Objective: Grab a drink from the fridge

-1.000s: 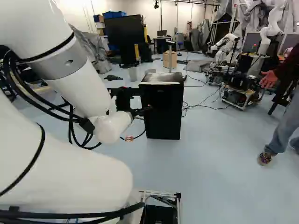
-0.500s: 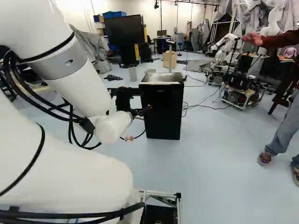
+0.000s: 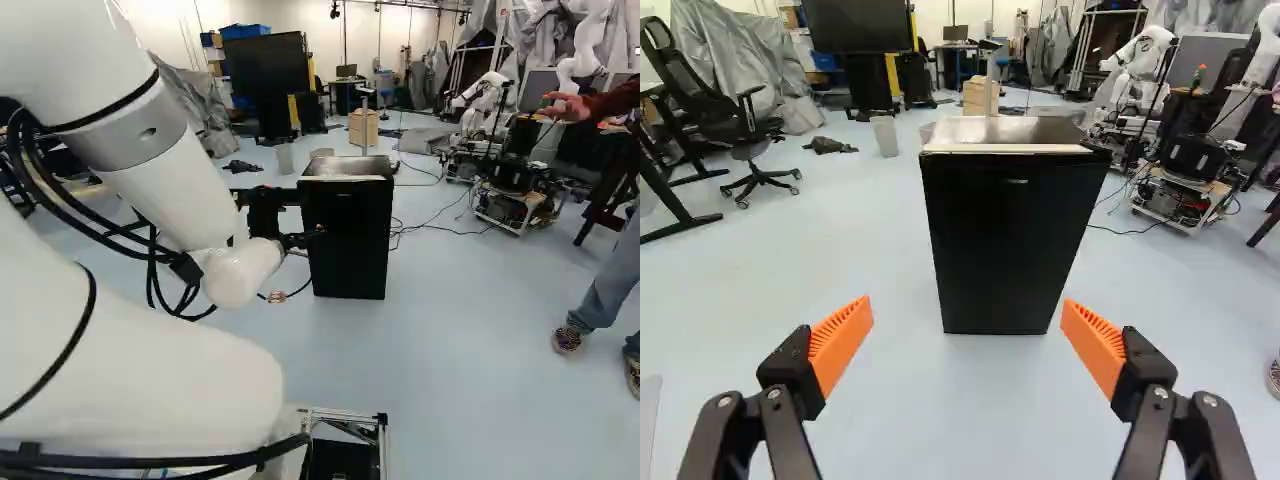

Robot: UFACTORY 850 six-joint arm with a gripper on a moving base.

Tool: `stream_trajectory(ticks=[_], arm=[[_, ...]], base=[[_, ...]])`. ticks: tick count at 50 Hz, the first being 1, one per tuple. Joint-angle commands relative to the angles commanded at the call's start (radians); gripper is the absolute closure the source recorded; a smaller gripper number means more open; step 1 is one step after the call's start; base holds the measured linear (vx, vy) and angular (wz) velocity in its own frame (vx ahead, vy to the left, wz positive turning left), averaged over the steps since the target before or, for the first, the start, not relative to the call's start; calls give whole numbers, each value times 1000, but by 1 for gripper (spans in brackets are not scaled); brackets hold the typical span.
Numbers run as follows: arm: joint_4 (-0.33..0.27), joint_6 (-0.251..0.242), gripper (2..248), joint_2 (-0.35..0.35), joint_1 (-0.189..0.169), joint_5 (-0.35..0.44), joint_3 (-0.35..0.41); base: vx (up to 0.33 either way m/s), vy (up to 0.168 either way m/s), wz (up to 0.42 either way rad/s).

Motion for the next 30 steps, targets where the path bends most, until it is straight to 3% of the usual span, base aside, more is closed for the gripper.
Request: stream_trajectory(ticks=[30], arm=[[0, 0, 3, 0, 0, 0, 0]], base=[[18, 3, -3]])
